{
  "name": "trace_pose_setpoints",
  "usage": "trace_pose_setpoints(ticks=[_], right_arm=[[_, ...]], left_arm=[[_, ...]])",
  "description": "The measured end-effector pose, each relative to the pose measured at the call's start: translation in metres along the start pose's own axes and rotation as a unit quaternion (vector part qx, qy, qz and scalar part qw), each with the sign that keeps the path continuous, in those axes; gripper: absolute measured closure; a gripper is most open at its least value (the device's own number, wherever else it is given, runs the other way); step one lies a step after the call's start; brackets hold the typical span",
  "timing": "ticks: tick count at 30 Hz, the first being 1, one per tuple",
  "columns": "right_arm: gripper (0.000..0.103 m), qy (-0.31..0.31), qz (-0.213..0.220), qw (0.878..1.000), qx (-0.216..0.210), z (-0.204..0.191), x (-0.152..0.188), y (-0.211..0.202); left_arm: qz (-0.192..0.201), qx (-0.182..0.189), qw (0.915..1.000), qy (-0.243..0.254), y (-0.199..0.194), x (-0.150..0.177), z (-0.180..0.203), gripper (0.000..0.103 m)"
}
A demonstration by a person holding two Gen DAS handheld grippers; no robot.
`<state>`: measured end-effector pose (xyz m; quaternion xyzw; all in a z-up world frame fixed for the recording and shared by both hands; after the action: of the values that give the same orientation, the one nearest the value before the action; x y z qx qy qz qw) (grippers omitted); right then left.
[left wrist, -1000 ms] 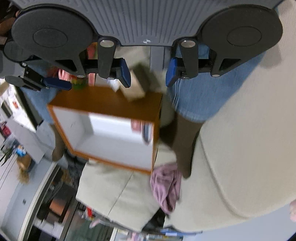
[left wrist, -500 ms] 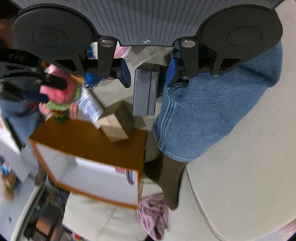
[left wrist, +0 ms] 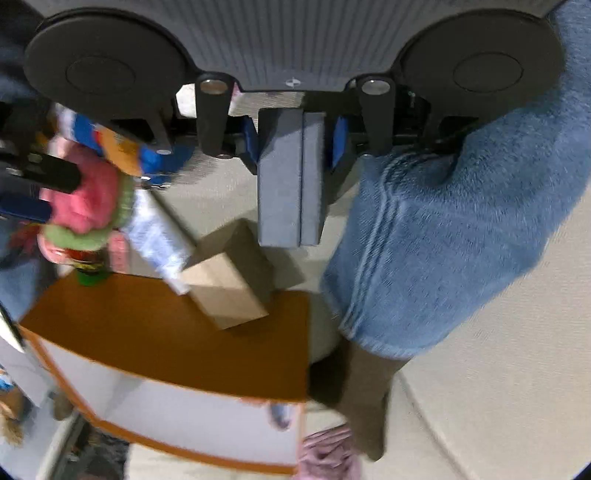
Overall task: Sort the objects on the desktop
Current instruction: 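Grasp the dark grey case with the left gripper while the right gripper grasps the cardboard box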
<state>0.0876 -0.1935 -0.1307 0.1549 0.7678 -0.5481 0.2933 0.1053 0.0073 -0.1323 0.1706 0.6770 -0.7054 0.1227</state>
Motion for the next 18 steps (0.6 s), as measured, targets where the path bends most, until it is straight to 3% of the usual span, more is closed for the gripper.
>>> trace_pose_setpoints(ticks=[8,18], right_arm=[[0.032,-0.035,0.009,0.999,-0.026,-0.021,-0.029,0.012],[0.036,-0.079,-0.043,0.995,-0.035,-0.052,-0.075,0.074]], left_arm=[[0.038,0.032,0.9984,-0.029,-0.020,0.005,-0.008,0.066],[0.080,0.055,0.9945,-0.038,-0.040,-0.013,-0.014,0.066]])
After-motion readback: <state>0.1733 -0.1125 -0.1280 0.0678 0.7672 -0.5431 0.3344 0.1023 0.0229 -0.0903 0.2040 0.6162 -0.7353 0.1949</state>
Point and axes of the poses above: each gripper's, at about its wrist camera, not at the fingertips, and y roughly the way its jaws point, z to its right, x to its underside, the point moved 2 cm from there along y, roughly the way its jaws point
